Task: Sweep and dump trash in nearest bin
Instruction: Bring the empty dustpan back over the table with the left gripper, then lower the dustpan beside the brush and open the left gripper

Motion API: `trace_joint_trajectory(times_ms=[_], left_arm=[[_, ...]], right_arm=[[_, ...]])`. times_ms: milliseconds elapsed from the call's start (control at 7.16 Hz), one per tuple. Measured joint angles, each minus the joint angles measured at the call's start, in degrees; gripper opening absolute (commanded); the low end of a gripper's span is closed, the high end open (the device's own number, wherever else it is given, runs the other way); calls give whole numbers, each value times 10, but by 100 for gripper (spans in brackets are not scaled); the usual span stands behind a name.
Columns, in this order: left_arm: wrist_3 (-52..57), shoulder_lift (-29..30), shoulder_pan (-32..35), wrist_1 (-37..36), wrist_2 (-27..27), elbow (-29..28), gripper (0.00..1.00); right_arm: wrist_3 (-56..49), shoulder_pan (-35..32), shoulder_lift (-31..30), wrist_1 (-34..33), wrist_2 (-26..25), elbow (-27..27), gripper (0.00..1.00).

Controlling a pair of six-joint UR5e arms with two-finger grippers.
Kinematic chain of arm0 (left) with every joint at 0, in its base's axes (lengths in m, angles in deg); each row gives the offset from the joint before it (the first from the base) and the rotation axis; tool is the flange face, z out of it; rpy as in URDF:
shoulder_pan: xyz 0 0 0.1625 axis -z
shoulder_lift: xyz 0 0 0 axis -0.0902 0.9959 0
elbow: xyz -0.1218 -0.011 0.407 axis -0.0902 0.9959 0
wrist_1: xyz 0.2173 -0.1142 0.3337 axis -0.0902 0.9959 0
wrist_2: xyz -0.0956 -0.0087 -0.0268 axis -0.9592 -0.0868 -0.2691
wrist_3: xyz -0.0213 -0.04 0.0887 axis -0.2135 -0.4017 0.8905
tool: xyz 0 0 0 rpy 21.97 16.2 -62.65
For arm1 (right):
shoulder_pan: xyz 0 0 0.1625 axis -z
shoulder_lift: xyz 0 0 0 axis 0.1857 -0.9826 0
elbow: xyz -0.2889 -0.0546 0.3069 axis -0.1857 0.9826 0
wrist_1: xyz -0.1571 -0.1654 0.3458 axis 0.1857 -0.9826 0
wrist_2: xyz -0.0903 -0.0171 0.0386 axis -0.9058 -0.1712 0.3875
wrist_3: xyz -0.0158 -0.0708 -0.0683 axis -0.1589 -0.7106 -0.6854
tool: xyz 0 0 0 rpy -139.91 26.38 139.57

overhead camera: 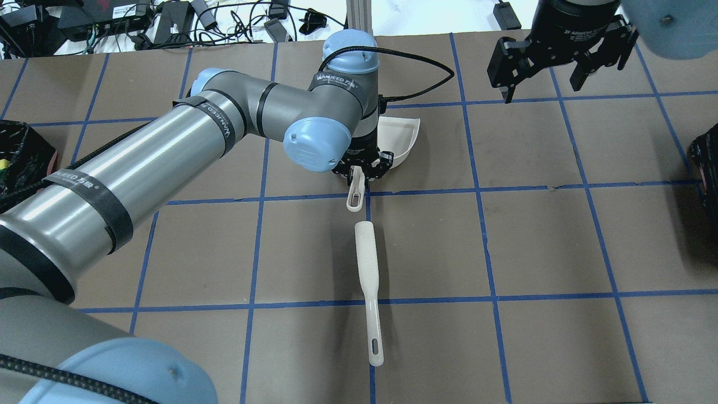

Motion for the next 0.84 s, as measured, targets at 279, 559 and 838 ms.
trace_joint_trajectory(times_ms=[279,559,838], left_arm=[[-10,2,1,-1,-5,0,0],[-24,3,2,-4,-15,0,0],[-30,4,7,-5,-17,1,0]], right_arm=[[0,0,0,0,0,0,100],[0,0,0,1,0,0,100],[-1,0,0,3,0,0,100]])
